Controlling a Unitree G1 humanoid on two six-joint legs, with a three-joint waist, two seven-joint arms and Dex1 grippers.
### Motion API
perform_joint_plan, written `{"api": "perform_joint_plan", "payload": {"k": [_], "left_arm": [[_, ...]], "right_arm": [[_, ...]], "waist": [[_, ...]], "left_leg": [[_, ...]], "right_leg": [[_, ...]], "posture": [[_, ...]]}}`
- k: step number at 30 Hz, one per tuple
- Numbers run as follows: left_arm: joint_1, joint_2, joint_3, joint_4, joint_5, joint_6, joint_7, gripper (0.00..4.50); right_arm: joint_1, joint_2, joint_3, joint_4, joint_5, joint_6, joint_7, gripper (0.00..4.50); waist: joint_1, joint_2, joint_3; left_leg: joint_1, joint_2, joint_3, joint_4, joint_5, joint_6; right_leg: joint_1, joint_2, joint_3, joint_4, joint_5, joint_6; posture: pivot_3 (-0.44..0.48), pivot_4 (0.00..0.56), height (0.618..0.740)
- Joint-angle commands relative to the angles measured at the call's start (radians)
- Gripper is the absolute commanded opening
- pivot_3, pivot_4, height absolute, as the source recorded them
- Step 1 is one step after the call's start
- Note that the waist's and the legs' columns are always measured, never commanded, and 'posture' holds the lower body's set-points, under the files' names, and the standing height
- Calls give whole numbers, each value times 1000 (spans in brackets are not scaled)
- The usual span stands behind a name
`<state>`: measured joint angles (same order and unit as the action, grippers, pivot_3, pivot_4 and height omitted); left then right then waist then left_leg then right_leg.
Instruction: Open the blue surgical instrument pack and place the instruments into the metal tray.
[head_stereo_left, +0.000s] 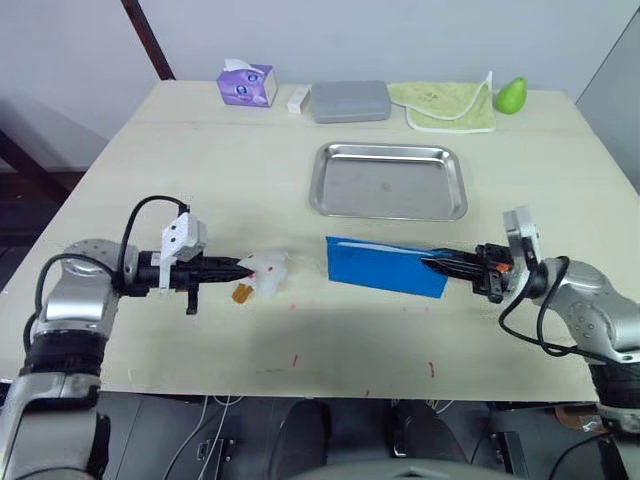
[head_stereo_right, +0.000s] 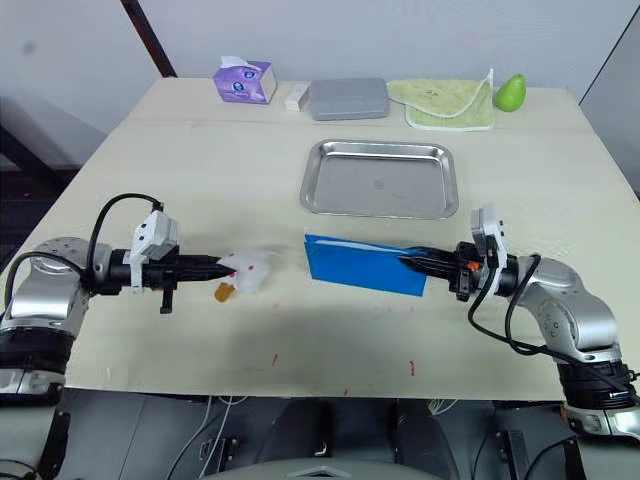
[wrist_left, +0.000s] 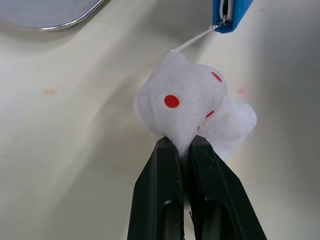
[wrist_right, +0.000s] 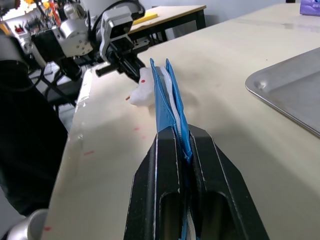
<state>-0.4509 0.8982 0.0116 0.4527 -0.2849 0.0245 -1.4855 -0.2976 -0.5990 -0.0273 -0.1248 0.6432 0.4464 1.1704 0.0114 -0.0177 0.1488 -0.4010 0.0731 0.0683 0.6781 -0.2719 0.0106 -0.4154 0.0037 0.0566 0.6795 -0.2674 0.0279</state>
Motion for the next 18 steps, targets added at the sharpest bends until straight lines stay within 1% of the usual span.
{"api": "perform_joint_plan", "payload": {"k": [1, 3, 11, 17, 18], "left_arm": [[-53, -7, -28, 76, 68, -136, -9, 16], [-98, -27, -51, 138, 113, -231, 8, 16], [-255, -91, -101, 339, 219, -451, 58, 16], [-311, -112, -112, 437, 259, -516, 77, 16], [-314, -115, -107, 445, 249, -503, 67, 355]], "right_arm": [[-3, 3, 12, -4, -28, -45, 14, 0], [0, 9, 26, 1, -44, -57, 13, 0], [-2, 21, 37, 17, -69, -63, 1, 0], [0, 33, 43, 23, -82, -68, -2, 0], [1, 35, 44, 25, -84, -71, -4, 0]], "waist": [[0, 0, 0], [1, 0, 0], [3, 0, 0], [2, 0, 0], [2, 0, 0]], "left_leg": [[0, 0, 0, 0, 0, 0], [0, 0, 0, 0, 0, 0], [0, 0, 0, 0, 0, 0], [0, 0, 0, 0, 0, 0], [0, 0, 0, 0, 0, 0]], "right_leg": [[0, 0, 0, 0, 0, 0], [0, 0, 0, 0, 0, 0], [0, 0, 0, 0, 0, 0], [0, 0, 0, 1, 0, 0], [0, 0, 0, 1, 0, 0]], "posture": [[0, 150, 736], [0, 150, 736], [0, 150, 736], [0, 150, 736], [0, 150, 736]]}}
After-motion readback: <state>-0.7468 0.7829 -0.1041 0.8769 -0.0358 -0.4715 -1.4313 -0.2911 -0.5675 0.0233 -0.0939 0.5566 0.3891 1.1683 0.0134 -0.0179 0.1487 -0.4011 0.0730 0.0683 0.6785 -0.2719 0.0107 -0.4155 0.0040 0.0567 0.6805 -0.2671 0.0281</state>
